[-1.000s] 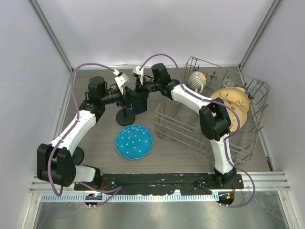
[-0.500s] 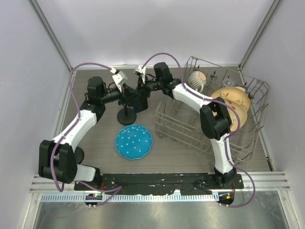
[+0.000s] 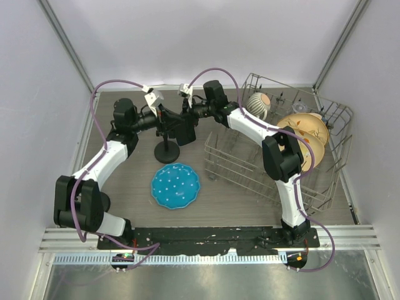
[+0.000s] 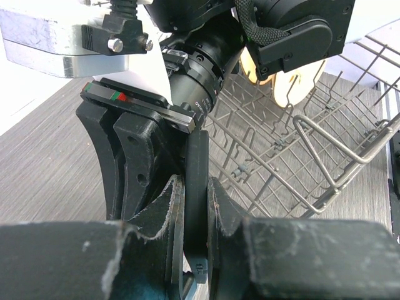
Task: Place the phone on the phone stand
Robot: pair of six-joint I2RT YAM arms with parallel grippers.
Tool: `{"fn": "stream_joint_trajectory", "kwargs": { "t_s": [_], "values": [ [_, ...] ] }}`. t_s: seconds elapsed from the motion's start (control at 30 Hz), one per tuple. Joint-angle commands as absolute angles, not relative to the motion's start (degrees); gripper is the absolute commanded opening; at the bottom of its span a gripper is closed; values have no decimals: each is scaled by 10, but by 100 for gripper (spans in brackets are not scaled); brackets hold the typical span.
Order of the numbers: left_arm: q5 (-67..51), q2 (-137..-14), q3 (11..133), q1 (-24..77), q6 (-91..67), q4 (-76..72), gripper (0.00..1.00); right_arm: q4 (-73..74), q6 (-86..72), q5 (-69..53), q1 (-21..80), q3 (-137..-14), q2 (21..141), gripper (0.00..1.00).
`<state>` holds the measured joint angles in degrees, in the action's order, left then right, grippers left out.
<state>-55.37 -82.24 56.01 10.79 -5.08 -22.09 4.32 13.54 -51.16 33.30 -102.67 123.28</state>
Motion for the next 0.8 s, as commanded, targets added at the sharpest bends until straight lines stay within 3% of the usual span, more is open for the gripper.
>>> {"fn": "stream_joint_trajectory", "kwargs": {
  "t_s": [0.0,0.5,0.77],
  "values": [
    [-517,-829,599,100,-17,-280,0,39,130,-554,345,-1055,1237,1],
    [-519,-866,614,98,32,-236,0,64,146,-565,357,-1058,1235,1],
    [-504,-853,595,98,159,-158,0,73,155,-575,359,-1057,1233,1]
  ]
}}
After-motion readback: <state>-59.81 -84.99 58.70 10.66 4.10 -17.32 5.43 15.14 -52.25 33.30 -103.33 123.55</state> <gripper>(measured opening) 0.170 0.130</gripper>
